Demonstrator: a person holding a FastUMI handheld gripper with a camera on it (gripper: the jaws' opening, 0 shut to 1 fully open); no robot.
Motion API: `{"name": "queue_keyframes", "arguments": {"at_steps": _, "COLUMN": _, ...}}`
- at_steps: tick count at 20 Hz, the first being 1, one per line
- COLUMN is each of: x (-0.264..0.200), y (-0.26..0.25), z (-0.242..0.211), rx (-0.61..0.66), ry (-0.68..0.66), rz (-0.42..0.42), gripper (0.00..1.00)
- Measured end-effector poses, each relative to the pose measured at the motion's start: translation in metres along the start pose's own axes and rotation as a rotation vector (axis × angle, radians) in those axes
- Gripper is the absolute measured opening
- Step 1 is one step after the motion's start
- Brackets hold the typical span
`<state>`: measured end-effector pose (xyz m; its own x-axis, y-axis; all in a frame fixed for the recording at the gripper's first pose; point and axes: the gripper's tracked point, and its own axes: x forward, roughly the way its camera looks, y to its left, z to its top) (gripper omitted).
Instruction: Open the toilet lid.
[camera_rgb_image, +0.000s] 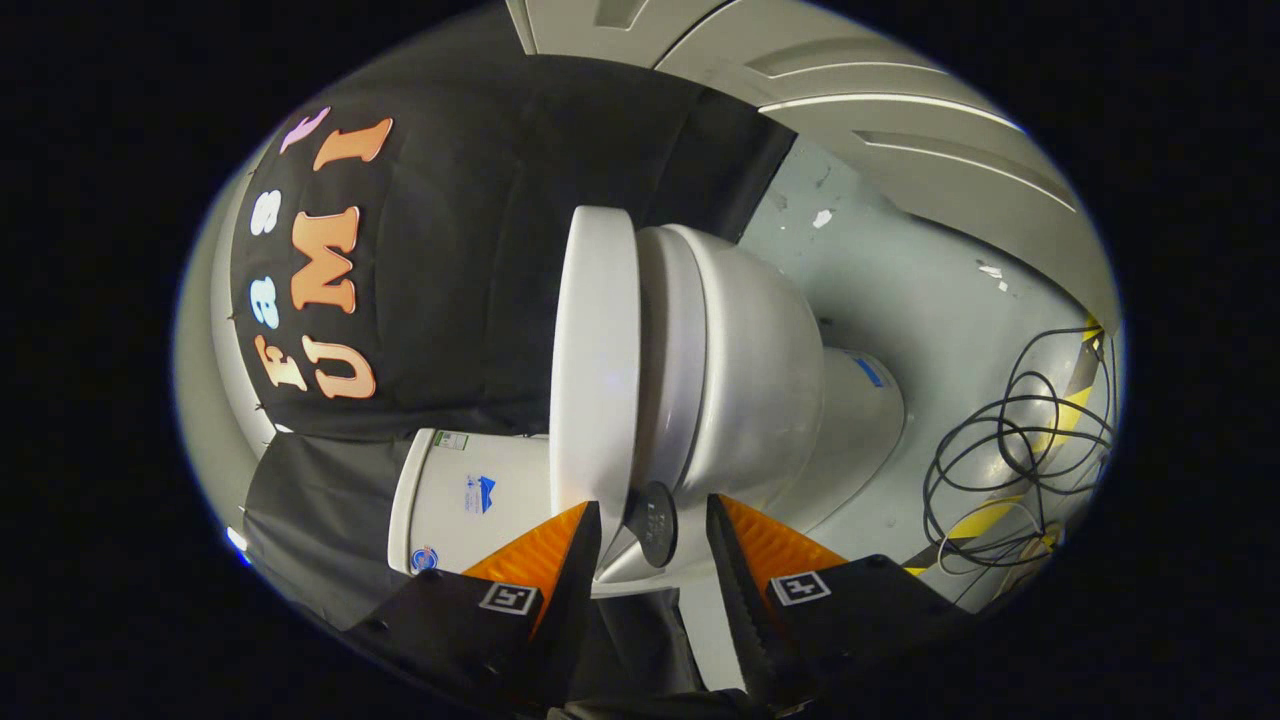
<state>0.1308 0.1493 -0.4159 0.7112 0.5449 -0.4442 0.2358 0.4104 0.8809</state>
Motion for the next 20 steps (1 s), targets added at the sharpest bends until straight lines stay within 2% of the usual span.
{"name": "queue_keyframes", "arguments": {"at_steps": 2, "x": -0.001, "y": -0.006, "z": 0.004, "rx": -0.027, "ry": -0.016, "rz": -0.025, "gripper": 0.69}}
{"name": "queue_keyframes", "arguments": {"at_steps": 4, "x": 0.002, "y": -0.009, "z": 0.008, "rx": -0.039, "ry": -0.032, "rz": -0.026, "gripper": 0.33}}
{"name": "queue_keyframes", "arguments": {"at_steps": 5, "x": 0.002, "y": -0.006, "z": 0.009, "rx": -0.035, "ry": -0.034, "rz": -0.025, "gripper": 0.21}}
{"name": "queue_keyframes", "arguments": {"at_steps": 7, "x": -0.007, "y": -0.008, "z": 0.012, "rx": -0.030, "ry": -0.030, "rz": -0.024, "gripper": 0.18}}
{"name": "queue_keyframes", "arguments": {"at_steps": 8, "x": 0.003, "y": -0.007, "z": 0.008, "rx": -0.015, "ry": -0.022, "rz": 0.001, "gripper": 0.16}}
{"name": "queue_keyframes", "arguments": {"at_steps": 9, "x": -0.001, "y": -0.004, "z": 0.009, "rx": 0.010, "ry": -0.035, "rz": 0.002, "gripper": 0.10}}
{"name": "queue_keyframes", "arguments": {"at_steps": 11, "x": 0.000, "y": -0.006, "z": 0.010, "rx": 0.017, "ry": -0.032, "rz": 0.016, "gripper": 0.08}}
{"name": "queue_keyframes", "arguments": {"at_steps": 14, "x": 0.004, "y": -0.005, "z": 0.008, "rx": -0.011, "ry": -0.033, "rz": 0.012, "gripper": 0.08}}
{"name": "queue_keyframes", "arguments": {"at_steps": 18, "x": 0.003, "y": -0.006, "z": 0.009, "rx": 0.023, "ry": -0.031, "rz": 0.023, "gripper": 0.08}}
{"name": "queue_keyframes", "arguments": {"at_steps": 20, "x": 0.005, "y": -0.002, "z": 0.007, "rx": -0.026, "ry": -0.049, "rz": 0.009, "gripper": 0.08}}
